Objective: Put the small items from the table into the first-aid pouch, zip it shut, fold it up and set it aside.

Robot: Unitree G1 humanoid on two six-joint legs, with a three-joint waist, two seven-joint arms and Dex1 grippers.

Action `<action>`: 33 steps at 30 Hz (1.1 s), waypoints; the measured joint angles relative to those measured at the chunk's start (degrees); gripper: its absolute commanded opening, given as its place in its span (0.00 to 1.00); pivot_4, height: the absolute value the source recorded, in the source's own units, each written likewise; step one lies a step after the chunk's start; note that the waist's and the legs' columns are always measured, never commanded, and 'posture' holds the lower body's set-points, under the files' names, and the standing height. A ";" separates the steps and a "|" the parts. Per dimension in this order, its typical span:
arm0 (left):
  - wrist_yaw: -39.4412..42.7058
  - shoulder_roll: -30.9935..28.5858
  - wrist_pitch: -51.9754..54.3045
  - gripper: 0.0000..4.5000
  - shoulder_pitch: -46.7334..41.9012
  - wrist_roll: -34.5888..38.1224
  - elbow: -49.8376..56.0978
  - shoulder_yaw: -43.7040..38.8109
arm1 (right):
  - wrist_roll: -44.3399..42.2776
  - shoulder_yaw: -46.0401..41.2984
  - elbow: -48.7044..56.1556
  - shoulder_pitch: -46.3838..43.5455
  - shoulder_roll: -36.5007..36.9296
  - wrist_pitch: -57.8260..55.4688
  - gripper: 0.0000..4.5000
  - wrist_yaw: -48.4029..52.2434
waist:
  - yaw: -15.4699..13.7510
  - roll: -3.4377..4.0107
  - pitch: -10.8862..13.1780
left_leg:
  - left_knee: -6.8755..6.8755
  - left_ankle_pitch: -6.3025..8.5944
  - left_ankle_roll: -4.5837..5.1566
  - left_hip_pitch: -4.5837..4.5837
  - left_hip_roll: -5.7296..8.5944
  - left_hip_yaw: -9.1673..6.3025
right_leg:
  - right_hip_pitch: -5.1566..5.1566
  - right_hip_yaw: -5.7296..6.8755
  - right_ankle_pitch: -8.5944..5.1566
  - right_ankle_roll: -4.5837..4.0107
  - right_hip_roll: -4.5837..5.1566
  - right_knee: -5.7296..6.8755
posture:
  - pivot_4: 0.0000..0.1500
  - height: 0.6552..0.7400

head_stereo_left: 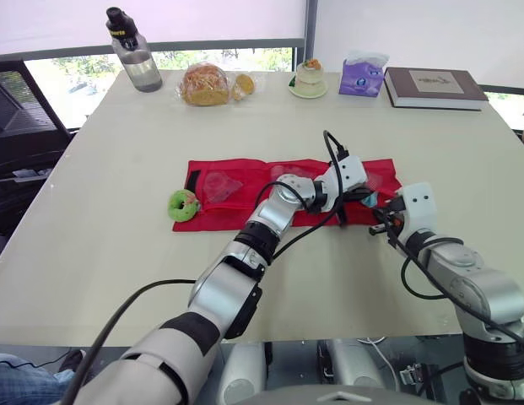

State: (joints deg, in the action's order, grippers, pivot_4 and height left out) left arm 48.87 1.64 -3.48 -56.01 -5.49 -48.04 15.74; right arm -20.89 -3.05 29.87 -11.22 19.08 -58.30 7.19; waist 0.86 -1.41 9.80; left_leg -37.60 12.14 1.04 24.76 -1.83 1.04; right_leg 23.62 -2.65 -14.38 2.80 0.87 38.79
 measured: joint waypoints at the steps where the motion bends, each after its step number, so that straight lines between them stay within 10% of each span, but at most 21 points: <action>1: 0.14 -0.01 0.00 0.00 0.00 0.01 0.00 0.00 | 0.21 0.25 -0.87 -0.42 -0.57 0.16 0.04 -0.06 | 0.03 0.00 0.00 | 0.00 0.00 0.00 0.00 0.00 0.00 | 0.00 0.00 0.00 -0.01 0.00 -0.01 | 1.00 1.00; 15: 1.29 0.00 0.02 0.00 0.04 0.01 0.23 0.30 | 9.54 1.74 -19.15 -8.06 -5.88 17.16 0.04 -4.06 | 0.01 0.00 0.00 | 0.09 0.00 0.00 0.02 0.02 0.03 | 0.02 -0.01 0.04 -0.06 0.01 -0.07 | 1.00 1.00; 26: 1.80 0.67 1.12 0.00 0.41 0.07 0.76 0.54 | 4.06 -0.63 -2.77 8.21 -0.15 22.70 0.04 8.31 | -0.07 0.02 0.00 | 0.16 0.00 0.00 0.03 0.03 0.01 | -0.01 0.01 -0.01 0.01 0.03 -0.19 | 1.00 1.00; 33: 4.62 -0.48 3.51 0.70 0.45 3.34 3.15 -0.82 | 0.53 -6.24 1.28 15.67 0.97 31.63 0.00 14.32 | 0.24 0.02 -0.01 | 0.14 0.00 0.00 -0.06 0.00 0.02 | -0.02 -0.03 -0.06 0.12 -0.02 -0.13 | 1.00 1.00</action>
State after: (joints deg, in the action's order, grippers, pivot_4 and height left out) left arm 53.49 1.16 0.03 -55.56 -2.15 -44.89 14.93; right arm -20.35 -9.29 31.15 4.44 20.04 -26.67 21.51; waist 1.11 -1.39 9.80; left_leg -37.46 12.14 1.04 24.70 -1.84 1.06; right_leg 23.60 -2.68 -14.44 2.92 0.85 38.66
